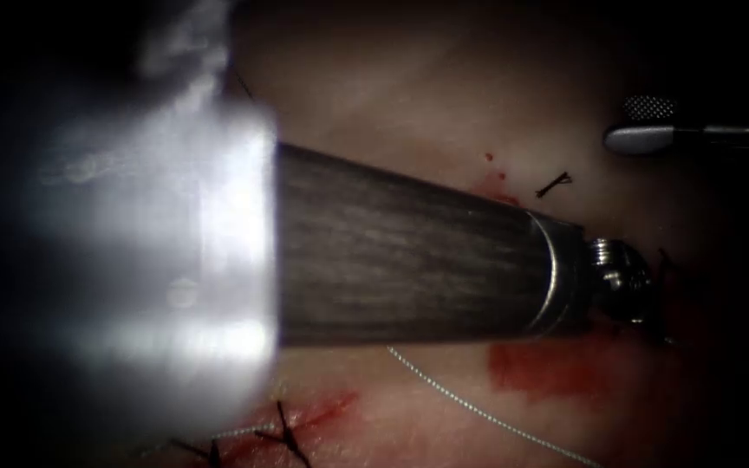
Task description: Wound Closure
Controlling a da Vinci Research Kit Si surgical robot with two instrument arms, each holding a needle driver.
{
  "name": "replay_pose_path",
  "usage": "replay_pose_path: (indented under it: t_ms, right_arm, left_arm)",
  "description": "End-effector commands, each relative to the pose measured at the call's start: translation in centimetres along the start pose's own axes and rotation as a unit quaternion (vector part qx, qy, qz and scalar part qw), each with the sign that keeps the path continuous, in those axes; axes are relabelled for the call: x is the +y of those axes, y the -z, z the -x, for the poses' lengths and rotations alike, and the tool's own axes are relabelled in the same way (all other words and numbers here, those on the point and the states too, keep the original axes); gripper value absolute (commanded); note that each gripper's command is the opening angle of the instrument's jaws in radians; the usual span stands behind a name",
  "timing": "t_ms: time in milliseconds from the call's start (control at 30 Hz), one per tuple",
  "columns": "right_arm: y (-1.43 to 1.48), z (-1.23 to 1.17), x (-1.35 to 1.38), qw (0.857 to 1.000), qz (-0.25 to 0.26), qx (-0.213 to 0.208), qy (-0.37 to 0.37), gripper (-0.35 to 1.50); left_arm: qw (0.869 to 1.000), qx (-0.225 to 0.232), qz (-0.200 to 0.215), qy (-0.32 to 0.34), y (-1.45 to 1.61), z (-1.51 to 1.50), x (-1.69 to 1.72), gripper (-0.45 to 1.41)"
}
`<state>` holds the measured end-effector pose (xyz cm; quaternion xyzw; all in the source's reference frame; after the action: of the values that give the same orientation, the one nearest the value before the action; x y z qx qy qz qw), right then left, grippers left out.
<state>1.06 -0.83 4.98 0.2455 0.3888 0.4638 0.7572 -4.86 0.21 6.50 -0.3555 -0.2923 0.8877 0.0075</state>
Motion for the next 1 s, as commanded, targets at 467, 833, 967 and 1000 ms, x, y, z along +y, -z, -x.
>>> replay_pose_path:
  t_ms: [467, 833, 967, 1000]
  right_arm:
    - [-0.21, -0.33, -0.05, 0.990, -0.056, 0.031, 0.122, 1.45]
    - [-0.73, -0.03, 0.25, 0.984, -0.077, 0.116, 0.110, -0.30]
    - [-0.84, 0.07, 0.35, 0.986, -0.072, 0.120, 0.087, -0.35]
    - [-0.84, 0.04, 0.34, 0.987, -0.063, 0.123, 0.084, -0.35]
  left_arm:
    - [0.987, 0.127, -0.042, 0.093, 1.26, 0.83, -0.07, -0.45]
    - [0.890, 0.377, -0.043, 0.254, 2.33, 2.17, 0.02, -0.45]
    - [0.876, 0.431, 0.000, 0.218, 2.55, 2.08, 0.04, -0.45]
    - [0.874, 0.435, 0.002, 0.216, 2.59, 2.05, 0.03, -0.45]
